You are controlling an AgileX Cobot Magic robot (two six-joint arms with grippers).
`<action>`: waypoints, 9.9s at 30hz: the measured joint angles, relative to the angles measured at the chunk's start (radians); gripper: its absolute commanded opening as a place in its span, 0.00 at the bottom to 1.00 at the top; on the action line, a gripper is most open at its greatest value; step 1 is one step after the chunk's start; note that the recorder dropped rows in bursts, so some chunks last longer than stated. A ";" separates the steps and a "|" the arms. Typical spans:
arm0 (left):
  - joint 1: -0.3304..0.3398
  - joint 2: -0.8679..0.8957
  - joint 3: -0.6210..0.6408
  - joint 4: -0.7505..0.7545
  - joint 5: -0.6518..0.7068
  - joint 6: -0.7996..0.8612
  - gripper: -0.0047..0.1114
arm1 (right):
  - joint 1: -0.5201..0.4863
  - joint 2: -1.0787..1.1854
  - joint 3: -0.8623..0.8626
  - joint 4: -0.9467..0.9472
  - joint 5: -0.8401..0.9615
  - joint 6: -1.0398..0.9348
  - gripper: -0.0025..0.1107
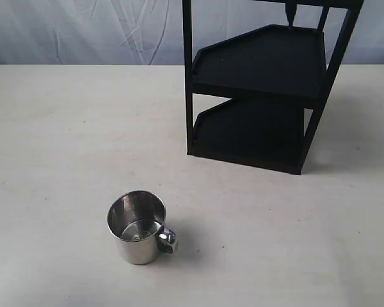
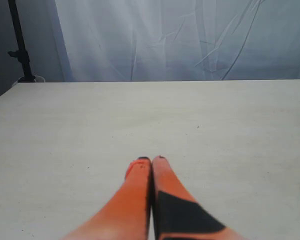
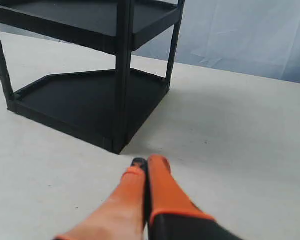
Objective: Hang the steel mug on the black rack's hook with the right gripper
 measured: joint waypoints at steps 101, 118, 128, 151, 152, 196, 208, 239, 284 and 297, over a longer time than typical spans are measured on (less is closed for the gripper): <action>0.000 0.000 0.000 0.000 0.000 0.000 0.04 | 0.715 1.464 -0.700 0.807 0.077 -0.549 0.07; 0.000 0.000 0.000 0.000 0.000 0.000 0.04 | 0.902 1.648 -0.992 0.580 0.062 -0.616 0.49; 0.000 0.000 0.000 0.000 0.000 0.000 0.04 | 0.904 1.807 -1.182 0.148 0.205 -0.162 0.49; 0.000 0.000 0.000 0.000 0.000 0.000 0.04 | 0.904 1.916 -1.175 0.125 0.048 -0.023 0.01; 0.000 0.000 0.000 0.000 0.000 0.000 0.04 | 0.904 1.862 -1.107 0.125 0.012 -0.006 0.01; 0.000 0.000 0.000 0.000 0.000 0.000 0.04 | 0.490 1.267 -0.270 -0.042 -1.310 -0.613 0.01; 0.000 0.000 0.000 0.000 0.000 0.000 0.04 | 0.490 1.305 -0.352 0.078 -1.314 -0.869 0.01; 0.000 0.000 0.000 0.000 0.000 0.000 0.04 | 0.490 1.387 -0.368 0.281 -1.223 -0.961 0.01; 0.000 0.000 0.000 0.000 0.000 0.000 0.04 | 0.490 1.379 -0.368 0.462 -1.215 -0.980 0.03; 0.000 0.000 0.000 0.000 0.000 0.000 0.04 | 0.489 1.388 -0.366 0.526 -1.153 -0.910 0.53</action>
